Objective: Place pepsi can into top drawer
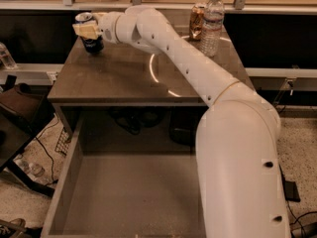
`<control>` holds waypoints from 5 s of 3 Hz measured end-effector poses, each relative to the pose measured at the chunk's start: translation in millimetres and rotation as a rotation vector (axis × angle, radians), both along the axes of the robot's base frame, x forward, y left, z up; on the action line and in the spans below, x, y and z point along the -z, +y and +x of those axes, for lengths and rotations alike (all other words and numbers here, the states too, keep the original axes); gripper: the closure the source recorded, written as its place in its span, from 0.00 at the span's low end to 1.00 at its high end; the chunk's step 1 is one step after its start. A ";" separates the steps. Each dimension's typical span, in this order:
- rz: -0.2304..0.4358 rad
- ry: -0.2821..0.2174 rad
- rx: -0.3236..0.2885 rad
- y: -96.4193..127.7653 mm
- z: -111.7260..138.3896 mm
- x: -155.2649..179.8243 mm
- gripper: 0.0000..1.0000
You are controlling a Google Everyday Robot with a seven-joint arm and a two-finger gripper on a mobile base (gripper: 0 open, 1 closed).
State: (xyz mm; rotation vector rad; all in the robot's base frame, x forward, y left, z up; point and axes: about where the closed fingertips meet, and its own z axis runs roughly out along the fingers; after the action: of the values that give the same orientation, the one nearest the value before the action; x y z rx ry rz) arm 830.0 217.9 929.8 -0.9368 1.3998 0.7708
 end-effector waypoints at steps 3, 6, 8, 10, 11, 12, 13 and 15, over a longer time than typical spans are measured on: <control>-0.013 -0.022 0.012 -117.0 -128.1 -68.0 1.00; -0.050 0.046 -0.036 -202.0 -299.8 -10.1 1.00; -0.033 0.056 0.012 -261.8 -341.1 34.8 1.00; -0.040 0.068 -0.144 -213.1 -359.0 78.7 1.00; -0.017 0.074 -0.272 -164.5 -368.9 110.6 1.00; -0.001 0.077 -0.375 -123.9 -380.7 143.3 1.00; 0.017 0.069 -0.481 -102.1 -388.5 177.3 1.00; 0.020 0.058 -0.644 -108.7 -407.8 213.8 1.00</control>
Offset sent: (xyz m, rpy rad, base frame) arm -0.1497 -0.1760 0.0829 -0.0175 -0.0330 -0.0310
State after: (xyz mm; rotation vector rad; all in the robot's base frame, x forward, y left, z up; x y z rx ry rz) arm 422.2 109.1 716.1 -1.3812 1.1335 1.2927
